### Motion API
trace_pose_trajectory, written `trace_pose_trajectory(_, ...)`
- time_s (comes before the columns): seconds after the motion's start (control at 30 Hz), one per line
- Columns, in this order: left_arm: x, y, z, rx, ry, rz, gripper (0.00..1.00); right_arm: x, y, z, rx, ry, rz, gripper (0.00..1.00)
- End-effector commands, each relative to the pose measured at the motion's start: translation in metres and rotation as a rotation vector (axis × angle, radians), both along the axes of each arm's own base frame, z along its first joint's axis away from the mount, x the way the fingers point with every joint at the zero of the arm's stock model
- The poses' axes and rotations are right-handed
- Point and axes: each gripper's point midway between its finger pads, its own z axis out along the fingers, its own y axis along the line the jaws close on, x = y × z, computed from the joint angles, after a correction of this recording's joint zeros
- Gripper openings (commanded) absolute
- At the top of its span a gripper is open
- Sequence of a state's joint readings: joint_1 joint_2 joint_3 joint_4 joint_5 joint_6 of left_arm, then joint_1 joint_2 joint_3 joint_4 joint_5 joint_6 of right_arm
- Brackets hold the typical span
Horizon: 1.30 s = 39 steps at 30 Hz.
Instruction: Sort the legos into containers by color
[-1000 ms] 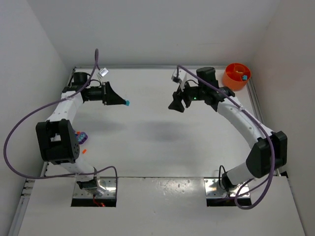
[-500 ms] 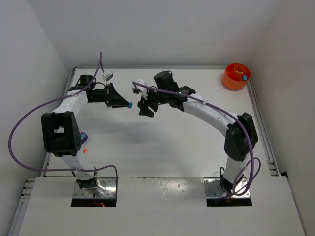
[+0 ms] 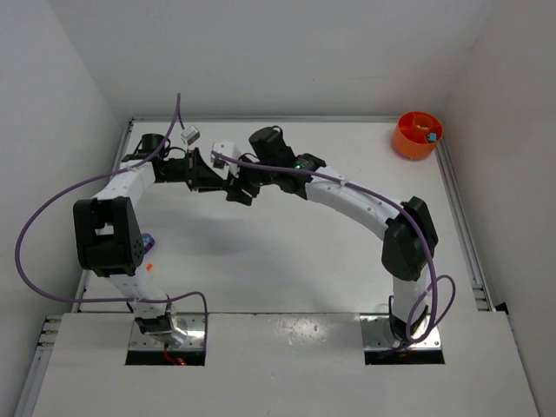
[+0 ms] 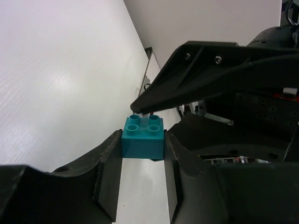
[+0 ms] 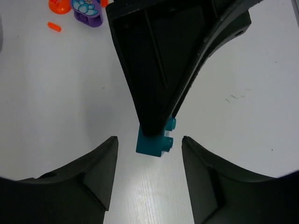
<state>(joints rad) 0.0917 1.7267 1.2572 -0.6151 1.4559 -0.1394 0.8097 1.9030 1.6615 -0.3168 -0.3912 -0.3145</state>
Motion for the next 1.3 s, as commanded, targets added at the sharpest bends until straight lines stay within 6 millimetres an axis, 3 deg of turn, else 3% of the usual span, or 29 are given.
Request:
trace_pose_trajectory(0.0,-0.005,-0.003,0.008,-0.044,-0.035,-0.032,0.22,0.003,0.017,0.023,0.058,-0.047,0.016,0.56)
trace_pose_trajectory(0.23,-0.006,-0.003,0.007,-0.034,-0.043,-0.029,0.22,0.001,0.023,0.024,0.065,-0.053,0.025,0.19)
trace_pose_trajectory(0.37,-0.007,-0.003,0.003,-0.027,-0.033,-0.024,0.3,0.0,0.019,0.02,0.055,-0.051,0.016,0.1)
trace_pose_trajectory(0.4,-0.005,-0.002,0.0,-0.012,-0.032,-0.017,0.44,0.004,0.014,0.027,0.064,-0.061,0.005,0.06)
trace_pose_trajectory(0.43,-0.005,-0.002,0.001,0.001,-0.041,-0.01,0.54,0.006,0.006,0.022,0.046,-0.052,-0.013,0.04)
trace_pose_trajectory(0.47,-0.001,-0.001,-0.006,0.042,-0.027,0.013,0.63,0.005,0.002,0.029,0.052,-0.065,-0.022,0.03)
trace_pose_trajectory(0.5,0.001,0.004,-0.006,0.068,-0.038,0.039,0.83,0.007,-0.007,0.023,0.034,-0.06,-0.046,0.01)
trace_pose_trajectory(0.53,0.002,0.008,-0.003,0.09,-0.046,0.062,0.97,0.011,-0.02,0.019,0.009,-0.059,-0.082,0.01)
trace_pose_trajectory(0.57,0.005,0.01,-0.006,0.128,-0.055,0.084,1.0,0.011,-0.03,0.017,-0.005,-0.056,-0.103,0.01)
trace_pose_trajectory(0.63,0.005,0.02,-0.006,0.168,-0.07,0.135,1.0,0.015,-0.069,0.014,-0.028,-0.035,-0.176,0.0)
trace_pose_trajectory(0.67,0.008,0.027,-0.008,0.213,-0.09,0.169,1.0,0.012,-0.092,-0.008,-0.069,0.004,-0.221,0.0)
trace_pose_trajectory(0.7,0.009,0.032,-0.009,0.238,-0.101,0.196,1.0,0.027,-0.124,-0.009,-0.082,0.003,-0.316,0.0)
trace_pose_trajectory(0.73,0.01,0.04,0.001,0.265,-0.15,0.234,1.0,0.029,-0.148,0.006,-0.066,-0.027,-0.371,0.0)
trace_pose_trajectory(0.77,0.012,0.043,0.003,0.294,-0.186,0.257,1.0,0.034,-0.171,0.004,-0.08,-0.033,-0.431,0.0)
trace_pose_trajectory(0.8,0.02,0.054,0.001,0.37,-0.214,0.322,1.0,0.046,-0.219,-0.015,-0.142,-0.025,-0.568,0.0)
trace_pose_trajectory(0.87,0.022,0.057,0.016,0.444,-0.285,0.394,1.0,0.052,-0.27,-0.014,-0.172,-0.03,-0.701,0.0)
trace_pose_trajectory(0.9,0.03,0.064,0.013,0.537,-0.31,0.46,1.0,0.057,-0.292,-0.018,-0.192,-0.012,-0.757,0.0)
trace_pose_trajectory(0.93,0.032,0.061,0.019,0.571,-0.339,0.476,1.0,0.065,-0.336,-0.021,-0.207,0.014,-0.863,0.0)
trace_pose_trajectory(0.97,0.028,0.047,0.025,0.595,-0.39,0.456,1.0,0.07,-0.358,-0.018,-0.198,0.031,-0.93,0.0)
trace_pose_trajectory(1.0,0.034,0.05,0.029,0.652,-0.425,0.495,1.0,0.073,-0.378,-0.022,-0.184,0.072,-0.992,0.0)
trace_pose_trajectory(1.03,0.033,0.047,0.03,0.668,-0.438,0.499,1.0,0.081,-0.42,-0.017,-0.165,0.08,-1.105,0.0)
trace_pose_trajectory(1.1,0.03,0.035,0.039,0.688,-0.489,0.489,1.0,0.085,-0.453,-0.02,-0.143,0.134,-1.186,0.0)
trace_pose_trajectory(1.13,0.034,0.036,0.038,0.72,-0.507,0.507,1.0,0.089,-0.47,-0.035,-0.155,0.187,-1.231,0.0)
trace_pose_trajectory(1.17,0.034,0.035,0.038,0.733,-0.518,0.502,1.0,0.097,-0.499,-0.027,-0.145,0.184,-1.297,0.0)
trace_pose_trajectory(1.23,0.033,0.028,0.043,0.757,-0.563,0.495,1.0,0.104,-0.523,-0.034,-0.137,0.238,-1.364,0.0)
trace_pose_trajectory(1.27,0.033,0.026,0.042,0.77,-0.574,0.491,1.0,0.116,-0.547,-0.034,-0.136,0.236,-1.411,0.0)
